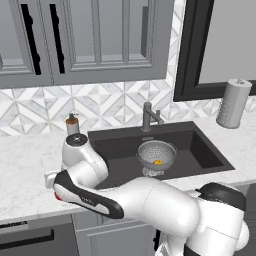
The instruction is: Put the colander in the sink, put the tangerine, apple in the colander, and turn on the sink faucet and pour water over the colander.
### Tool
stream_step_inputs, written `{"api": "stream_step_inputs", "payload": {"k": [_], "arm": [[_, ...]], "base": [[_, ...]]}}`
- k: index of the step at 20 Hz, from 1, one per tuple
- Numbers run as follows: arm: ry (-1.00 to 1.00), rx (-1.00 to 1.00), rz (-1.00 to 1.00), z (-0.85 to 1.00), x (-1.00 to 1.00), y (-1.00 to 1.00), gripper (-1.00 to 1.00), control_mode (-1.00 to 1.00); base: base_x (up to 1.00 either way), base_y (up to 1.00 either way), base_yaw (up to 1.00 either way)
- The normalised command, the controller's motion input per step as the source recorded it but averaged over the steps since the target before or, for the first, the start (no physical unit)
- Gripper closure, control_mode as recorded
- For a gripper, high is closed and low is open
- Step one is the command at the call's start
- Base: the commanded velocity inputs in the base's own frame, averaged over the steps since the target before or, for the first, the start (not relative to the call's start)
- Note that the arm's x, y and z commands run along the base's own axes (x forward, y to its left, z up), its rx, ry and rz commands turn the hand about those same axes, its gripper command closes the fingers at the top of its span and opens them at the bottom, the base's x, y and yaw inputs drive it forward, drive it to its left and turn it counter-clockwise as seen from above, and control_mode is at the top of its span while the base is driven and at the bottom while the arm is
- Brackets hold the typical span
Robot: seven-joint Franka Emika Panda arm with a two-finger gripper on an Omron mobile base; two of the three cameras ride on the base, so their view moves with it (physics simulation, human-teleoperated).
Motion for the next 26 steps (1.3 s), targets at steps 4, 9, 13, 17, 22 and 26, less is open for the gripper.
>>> {"api": "stream_step_inputs", "payload": {"k": [4, 9, 13, 17, 22, 26], "arm": [[0.0, 0.0, 0.0, -0.31, 0.16, 0.33, -1.0, -1.0], [0.0, 0.0, 0.0, -0.28, 0.14, 0.13, -1.0, -1.0], [0.0, 0.0, 0.0, -0.29, 0.1, 0.09, -1.0, -1.0], [0.0, 0.0, 0.0, -0.24, 0.13, 0.0, -1.0, -1.0], [0.0, 0.0, 0.0, -0.21, 0.22, 0.02, -1.0, -1.0], [0.04, 0.0, 0.0, -0.23, 0.25, 0.19, -1.0, -1.0]], "base": [[0.0, 0.0, 0.0], [0.0, 0.0, 0.0], [0.0, 0.0, 0.0], [0.0, 0.0, 0.0], [0.0, 0.0, 0.0], [0.0, 0.0, 0.0]]}}
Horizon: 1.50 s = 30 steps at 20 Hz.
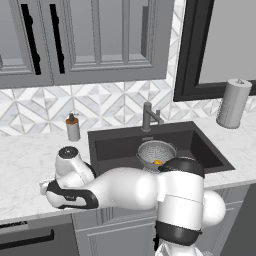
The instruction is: Put the colander in the sink, put the tangerine, apple in the colander, and turn on the sink faucet and pour water over the colander.
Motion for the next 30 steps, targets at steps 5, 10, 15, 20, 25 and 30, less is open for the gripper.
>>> {"api": "stream_step_inputs", "payload": {"k": [5, 10, 15, 20, 25, 30], "arm": [[0.07, 0.0, 0.0, -0.22, 0.23, 0.15, -1.0, -1.0], [0.06, 0.0, 0.0, -0.17, 0.16, 0.1, -1.0, -1.0], [0.01, 0.0, 0.0, -0.15, 0.05, 0.19, -1.0, -1.0], [0.02, 0.0, 0.0, -0.18, 0.0, 0.12, -1.0, -1.0], [0.04, 0.0, 0.0, -0.2, -0.07, 0.01, -1.0, -1.0], [0.05, 0.0, 0.0, -0.22, -0.17, 0.0, -1.0, -1.0]], "base": [[0.0, 0.0, 0.0], [0.0, 0.0, 0.0], [0.0, 0.0, 0.0], [0.0, 0.0, 0.0], [0.0, 0.0, 0.0], [0.0, 0.0, 0.0]]}}
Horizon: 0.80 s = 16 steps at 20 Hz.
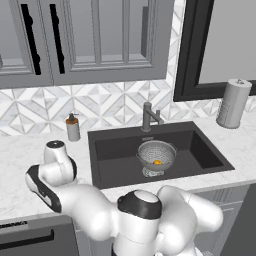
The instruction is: Put the colander in the sink, put the tangerine, apple in the colander, and turn on the sink faucet and pour water over the colander.
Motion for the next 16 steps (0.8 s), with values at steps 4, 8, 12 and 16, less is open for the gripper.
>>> {"api": "stream_step_inputs", "payload": {"k": [4, 8, 12, 16], "arm": [[0.05, 0.0, 0.0, -0.24, -0.21, 0.0, -1.0, -1.0], [0.04, 0.0, 0.0, -0.29, -0.16, 0.0, -1.0, -1.0], [0.03, 0.0, 0.0, -0.35, -0.09, 0.0, -1.0, -1.0], [0.03, 0.0, 0.0, -0.39, -0.06, 0.0, 1.0, -1.0]], "base": [[0.0, 0.0, 0.0], [0.0, 0.0, 0.0], [0.0, 0.0, 0.0], [0.0, 0.0, 0.0]]}}
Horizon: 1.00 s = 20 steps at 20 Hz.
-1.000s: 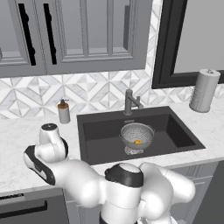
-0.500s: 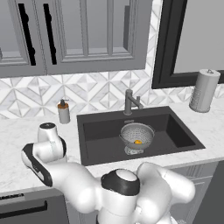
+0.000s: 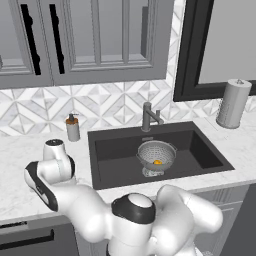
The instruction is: Put the colander in the sink, put the tangerine, apple in the colander, and turn on the sink faucet and pour water over the colander.
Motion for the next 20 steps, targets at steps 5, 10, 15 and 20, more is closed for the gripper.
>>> {"api": "stream_step_inputs", "payload": {"k": [5, 10, 15, 20], "arm": [[0.03, 0.0, 0.0, -0.32, -0.21, -0.02, 1.0, -1.0], [0.01, 0.0, 0.0, -0.11, -0.32, -0.08, 1.0, -1.0], [0.0, 0.0, 0.0, 0.22, -0.21, -0.37, 1.0, -1.0], [-0.09, 0.0, 0.0, 0.53, -0.01, -0.57, 1.0, -1.0]], "base": [[0.0, 0.0, 0.0], [0.0, 0.0, 0.0], [0.0, 0.0, 0.0], [0.0, 0.0, 0.0]]}}
